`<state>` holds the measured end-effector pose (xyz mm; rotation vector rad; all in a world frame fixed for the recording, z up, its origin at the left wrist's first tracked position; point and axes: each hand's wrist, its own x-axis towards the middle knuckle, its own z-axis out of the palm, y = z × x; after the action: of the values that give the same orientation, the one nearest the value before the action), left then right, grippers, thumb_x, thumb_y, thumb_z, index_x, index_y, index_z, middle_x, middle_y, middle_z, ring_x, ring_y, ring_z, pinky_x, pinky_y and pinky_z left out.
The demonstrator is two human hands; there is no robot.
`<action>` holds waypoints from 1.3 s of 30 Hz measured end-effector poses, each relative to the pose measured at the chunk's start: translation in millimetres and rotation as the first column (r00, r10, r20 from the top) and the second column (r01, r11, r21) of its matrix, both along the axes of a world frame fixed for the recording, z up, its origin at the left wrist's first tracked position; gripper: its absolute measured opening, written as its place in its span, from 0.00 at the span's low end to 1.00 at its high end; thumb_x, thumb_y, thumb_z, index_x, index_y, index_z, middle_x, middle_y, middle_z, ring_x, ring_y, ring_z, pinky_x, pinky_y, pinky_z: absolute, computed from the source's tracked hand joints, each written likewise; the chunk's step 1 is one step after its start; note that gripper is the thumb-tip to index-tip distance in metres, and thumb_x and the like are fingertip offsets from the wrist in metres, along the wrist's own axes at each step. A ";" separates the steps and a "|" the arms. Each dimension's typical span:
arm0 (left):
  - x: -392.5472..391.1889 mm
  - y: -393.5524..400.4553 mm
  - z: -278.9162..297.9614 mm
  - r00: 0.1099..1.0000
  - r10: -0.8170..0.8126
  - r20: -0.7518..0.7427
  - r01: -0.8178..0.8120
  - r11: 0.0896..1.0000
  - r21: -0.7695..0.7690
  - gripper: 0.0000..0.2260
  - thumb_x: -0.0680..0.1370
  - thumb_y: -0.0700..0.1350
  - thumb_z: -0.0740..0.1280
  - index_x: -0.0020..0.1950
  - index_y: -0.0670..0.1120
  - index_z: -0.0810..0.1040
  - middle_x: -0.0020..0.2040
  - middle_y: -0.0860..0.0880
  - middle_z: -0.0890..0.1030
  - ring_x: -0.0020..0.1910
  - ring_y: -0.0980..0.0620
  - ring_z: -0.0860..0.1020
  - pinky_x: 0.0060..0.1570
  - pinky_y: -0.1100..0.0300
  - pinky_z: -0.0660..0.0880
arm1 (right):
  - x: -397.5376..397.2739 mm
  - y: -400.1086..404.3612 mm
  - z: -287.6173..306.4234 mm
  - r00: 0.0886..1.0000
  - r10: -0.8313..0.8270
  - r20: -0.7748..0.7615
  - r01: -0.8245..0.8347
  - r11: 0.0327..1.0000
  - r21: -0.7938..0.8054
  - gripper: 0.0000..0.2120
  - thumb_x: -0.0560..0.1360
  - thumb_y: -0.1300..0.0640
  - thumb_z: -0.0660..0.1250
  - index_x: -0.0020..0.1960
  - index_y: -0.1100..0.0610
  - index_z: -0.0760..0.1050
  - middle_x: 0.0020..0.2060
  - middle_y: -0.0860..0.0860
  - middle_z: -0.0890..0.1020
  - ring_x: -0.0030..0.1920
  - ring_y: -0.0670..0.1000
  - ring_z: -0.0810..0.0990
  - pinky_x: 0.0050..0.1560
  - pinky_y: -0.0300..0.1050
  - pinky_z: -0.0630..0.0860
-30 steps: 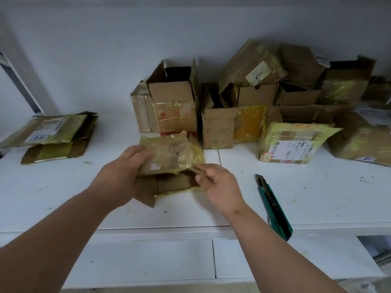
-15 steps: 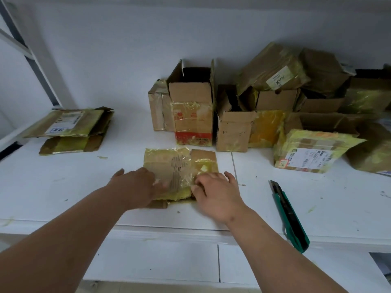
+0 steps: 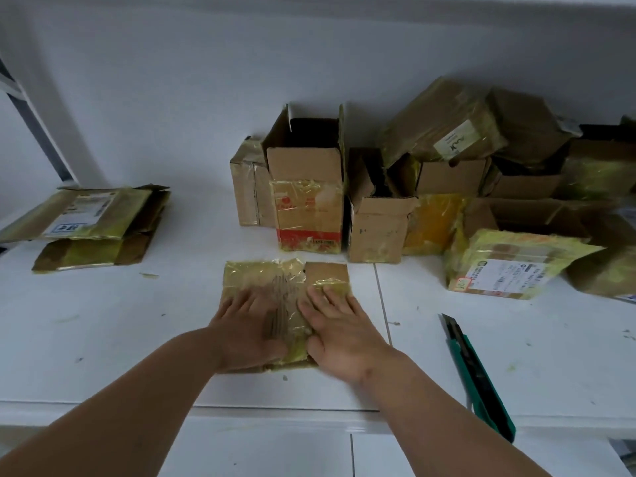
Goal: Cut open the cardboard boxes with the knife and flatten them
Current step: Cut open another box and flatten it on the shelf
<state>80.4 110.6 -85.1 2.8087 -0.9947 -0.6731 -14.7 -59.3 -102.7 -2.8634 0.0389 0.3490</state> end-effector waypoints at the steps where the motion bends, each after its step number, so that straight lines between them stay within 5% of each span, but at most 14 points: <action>1: 4.0 0.0 -0.8 1.000 0.019 -0.016 -0.019 1.000 -0.015 0.38 0.77 0.65 0.59 0.79 0.49 0.48 0.81 0.49 0.47 0.79 0.48 0.43 0.76 0.50 0.47 | 2.5 -1.0 0.6 1.000 -0.005 -0.023 0.006 1.000 0.009 0.28 0.83 0.47 0.46 0.81 0.46 0.45 0.79 0.43 0.40 0.78 0.47 0.34 0.78 0.51 0.34; 3: 10.5 -0.2 -0.9 0.998 0.062 0.019 -0.061 0.998 -0.026 0.33 0.79 0.67 0.50 0.79 0.51 0.49 0.80 0.51 0.50 0.79 0.48 0.48 0.76 0.48 0.50 | 11.4 -3.0 10.3 0.999 -0.035 -0.017 0.035 0.999 0.029 0.25 0.84 0.47 0.42 0.80 0.45 0.54 0.80 0.44 0.49 0.80 0.49 0.43 0.78 0.52 0.40; 6: 8.8 1.8 -12.3 0.980 -0.001 0.197 -0.006 0.999 0.038 0.46 0.66 0.76 0.30 0.80 0.55 0.44 0.80 0.53 0.47 0.78 0.48 0.46 0.75 0.47 0.49 | 26.1 -3.9 16.8 0.988 -0.074 0.136 0.078 0.997 -0.021 0.25 0.82 0.41 0.45 0.74 0.45 0.68 0.78 0.46 0.60 0.77 0.53 0.55 0.77 0.52 0.49; 10: 6.7 4.7 -33.8 0.963 -0.007 0.269 0.014 1.000 -0.022 0.57 0.56 0.78 0.20 0.80 0.55 0.45 0.81 0.50 0.41 0.79 0.46 0.38 0.76 0.46 0.41 | 26.9 -2.0 -4.2 0.997 -0.069 0.040 0.071 0.997 -0.033 0.31 0.80 0.33 0.43 0.80 0.42 0.44 0.79 0.44 0.36 0.78 0.49 0.33 0.78 0.53 0.37; 17: 18.6 5.1 -30.5 0.989 -0.012 0.146 0.013 1.000 -0.006 0.59 0.52 0.82 0.27 0.79 0.55 0.36 0.79 0.54 0.36 0.77 0.51 0.34 0.76 0.49 0.37 | 34.7 -3.1 -4.9 0.992 -0.124 0.011 0.124 0.992 -0.008 0.30 0.81 0.36 0.42 0.80 0.42 0.39 0.80 0.44 0.41 0.79 0.47 0.36 0.78 0.53 0.37; 25: 15.9 1.2 -22.5 0.992 -0.042 0.122 0.032 0.996 0.079 0.61 0.50 0.83 0.31 0.78 0.55 0.32 0.78 0.52 0.32 0.77 0.49 0.31 0.75 0.46 0.36 | 38.3 -3.1 -4.8 0.994 -0.089 -0.070 0.087 0.996 -0.036 0.29 0.82 0.37 0.43 0.80 0.40 0.39 0.78 0.44 0.34 0.78 0.49 0.31 0.77 0.54 0.33; 30: 10.6 2.9 -16.0 0.989 0.090 0.119 -0.099 0.992 0.073 0.56 0.60 0.83 0.49 0.79 0.55 0.36 0.79 0.53 0.34 0.77 0.46 0.32 0.75 0.41 0.42 | 30.9 -16.9 13.2 0.982 -0.181 -0.048 0.186 0.926 0.328 0.22 0.84 0.47 0.56 0.77 0.46 0.62 0.80 0.45 0.51 0.80 0.48 0.43 0.78 0.47 0.40; 33: 9.6 9.5 -7.9 0.959 0.266 0.099 -0.270 0.962 0.030 0.56 0.62 0.80 0.59 0.79 0.55 0.39 0.80 0.50 0.40 0.79 0.42 0.43 0.74 0.41 0.54 | 16.0 -14.1 11.1 0.972 -0.228 0.059 0.202 0.935 0.292 0.19 0.83 0.50 0.59 0.74 0.46 0.69 0.79 0.44 0.59 0.79 0.46 0.51 0.76 0.40 0.46; 36: 8.1 15.8 1.8 0.935 0.338 0.110 -0.343 0.939 0.036 0.51 0.64 0.77 0.62 0.79 0.56 0.45 0.74 0.45 0.61 0.72 0.42 0.62 0.68 0.44 0.65 | 9.8 -6.4 10.8 0.975 -0.208 0.077 0.198 0.973 0.117 0.20 0.81 0.47 0.58 0.73 0.41 0.69 0.77 0.40 0.60 0.77 0.46 0.56 0.76 0.47 0.54; 39: 5.4 16.6 8.1 0.922 0.382 0.072 -0.381 0.924 -0.018 0.41 0.70 0.65 0.66 0.77 0.56 0.51 0.63 0.44 0.67 0.65 0.41 0.67 0.62 0.46 0.71 | 7.4 -1.1 17.4 0.979 -0.190 0.076 0.186 0.981 0.059 0.19 0.81 0.46 0.57 0.72 0.40 0.70 0.76 0.42 0.63 0.75 0.50 0.59 0.72 0.50 0.58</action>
<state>85.9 127.1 -77.0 2.9154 -0.4264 -0.5186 -7.3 -60.4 -85.3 -2.7901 0.2789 0.1930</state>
